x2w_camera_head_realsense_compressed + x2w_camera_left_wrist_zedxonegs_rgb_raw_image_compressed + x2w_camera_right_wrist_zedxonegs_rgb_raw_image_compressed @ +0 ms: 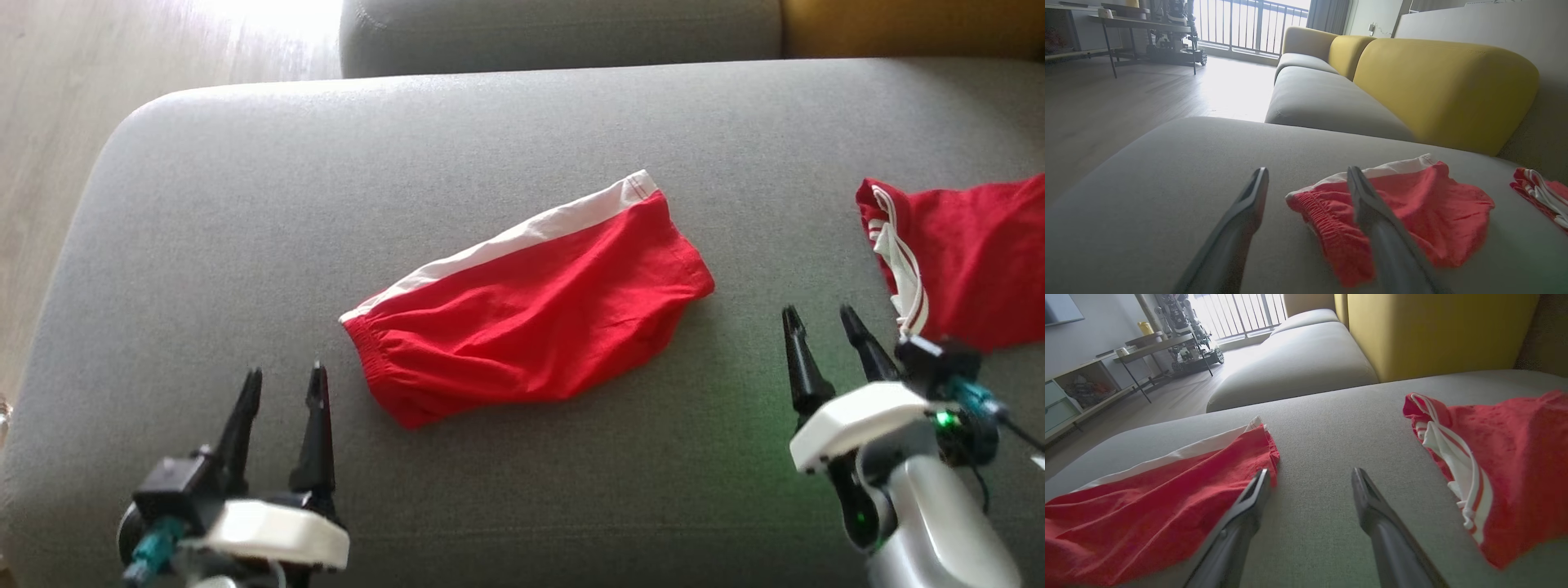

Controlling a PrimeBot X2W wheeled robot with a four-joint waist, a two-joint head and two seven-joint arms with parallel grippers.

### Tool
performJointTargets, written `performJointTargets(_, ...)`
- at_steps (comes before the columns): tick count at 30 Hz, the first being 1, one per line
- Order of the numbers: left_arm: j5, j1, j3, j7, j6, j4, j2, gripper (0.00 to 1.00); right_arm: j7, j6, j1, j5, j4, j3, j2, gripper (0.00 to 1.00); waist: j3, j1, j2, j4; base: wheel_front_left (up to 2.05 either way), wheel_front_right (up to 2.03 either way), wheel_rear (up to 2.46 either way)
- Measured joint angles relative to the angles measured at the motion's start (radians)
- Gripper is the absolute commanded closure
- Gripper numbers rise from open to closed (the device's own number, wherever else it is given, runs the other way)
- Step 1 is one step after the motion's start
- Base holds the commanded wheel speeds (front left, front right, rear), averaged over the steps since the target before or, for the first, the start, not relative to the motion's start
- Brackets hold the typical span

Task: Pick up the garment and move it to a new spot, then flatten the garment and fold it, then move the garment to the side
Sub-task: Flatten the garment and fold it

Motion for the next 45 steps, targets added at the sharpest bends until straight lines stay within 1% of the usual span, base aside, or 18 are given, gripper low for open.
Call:
performJointTargets(4, -0.001, 0.030, 0.000, 0.000, 0.000, 0.001, -0.001, 0.00, 0.005, 0.000, 0.058, -0.065, -0.075, -0.044, 0.019, 0.00, 0.000, 0.0000, 0.0000, 0.009, 0.00, 0.00, 0.00)
performJointTargets(11, -0.001, 0.030, -0.002, 0.000, 0.010, -0.002, -0.001, 0.00, -0.012, 0.000, 0.105, -0.179, -0.191, -0.076, 0.043, 0.00, -0.005, 0.0000, 0.0000, 0.015, 0.00, 0.00, 0.00)
performJointTargets(16, -0.013, 0.030, -0.002, 0.000, 0.018, -0.002, -0.001, 0.00, -0.034, 0.000, 0.173, -0.225, -0.218, -0.078, 0.051, 0.00, -0.005, 0.0000, 0.0000, 0.019, 0.00, 0.00, 0.00)
performJointTargets(19, -0.013, 0.030, -0.004, 0.000, 0.018, -0.003, -0.001, 0.00, -0.038, 0.000, 0.196, -0.221, -0.216, -0.083, 0.056, 0.00, -0.002, 0.0000, 0.0000, 0.022, 0.00, 0.00, 0.00)
performJointTargets(20, -0.013, 0.030, -0.006, 0.000, 0.018, -0.003, -0.001, 0.00, -0.040, 0.000, 0.196, -0.183, -0.210, -0.084, 0.056, 0.00, 0.000, 0.0000, 0.0000, 0.023, 0.00, 0.00, 0.00)
performJointTargets(22, -0.013, 0.030, -0.011, 0.000, 0.018, -0.003, -0.001, 0.00, -0.033, 0.000, 0.191, -0.020, -0.185, -0.077, 0.056, 0.00, 0.007, 0.0000, 0.0000, 0.027, 0.00, 0.00, 0.00)
performJointTargets(23, -0.013, 0.029, -0.016, 0.000, 0.018, -0.002, -0.001, 0.00, -0.028, 0.000, 0.189, 0.027, -0.174, -0.072, 0.056, 0.00, 0.010, 0.0000, 0.0000, 0.031, 0.00, 0.00, 0.00)
performJointTargets(25, -0.013, 0.027, -0.030, 0.000, 0.017, -0.002, -0.001, 0.00, -0.021, 0.000, 0.172, 0.056, -0.157, -0.057, 0.057, 0.00, 0.016, 0.0000, 0.0000, 0.041, 0.00, 0.00, 0.00)
performJointTargets(28, -0.016, 0.024, -0.035, 0.000, 0.018, -0.001, -0.001, 0.00, 0.021, 0.000, 0.119, 0.108, -0.112, -0.033, 0.057, 0.00, 0.033, 0.0000, 0.0000, 0.057, 0.00, 0.00, 0.00)
performJointTargets(29, -0.016, 0.024, -0.035, 0.000, 0.018, -0.001, -0.001, 0.00, 0.021, 0.000, 0.119, 0.108, -0.112, -0.033, 0.057, 0.00, 0.033, 0.0000, 0.0000, 0.057, 0.00, 0.00, 0.00)
performJointTargets(31, -0.019, 0.012, -0.045, 0.000, 0.018, 0.002, -0.001, 0.00, 0.026, 0.000, 0.080, 0.158, -0.080, -0.018, 0.058, 0.00, 0.046, 0.0000, 0.0000, 0.070, 0.00, 0.00, 0.00)
performJointTargets(37, -0.020, -0.013, -0.090, 0.000, 0.018, 0.018, -0.002, 0.00, 0.038, 0.000, -0.047, 0.308, 0.127, -0.030, 0.057, 0.00, 0.071, 0.0000, 0.0000, 0.126, 0.00, 0.00, 0.00)
performJointTargets(40, -0.021, -0.013, -0.094, 0.000, 0.018, 0.025, -0.002, 0.00, 0.053, 0.000, -0.111, 0.406, 0.233, -0.027, 0.057, 0.00, 0.079, 0.0000, 0.0000, 0.154, 0.00, 0.00, 0.00)
performJointTargets(41, -0.021, -0.013, -0.098, 0.000, 0.018, 0.026, -0.002, 0.00, 0.067, 0.000, -0.158, 0.454, 0.295, -0.025, 0.057, 0.00, 0.085, 0.0000, 0.0000, 0.171, 0.00, 0.00, 0.00)
performJointTargets(45, -0.028, -0.015, -0.106, 0.000, 0.023, 0.029, -0.002, 0.00, 0.070, 0.000, -0.247, 0.518, 0.400, -0.027, 0.055, 0.00, 0.096, 0.0000, 0.0000, 0.204, 0.00, 0.00, 0.00)
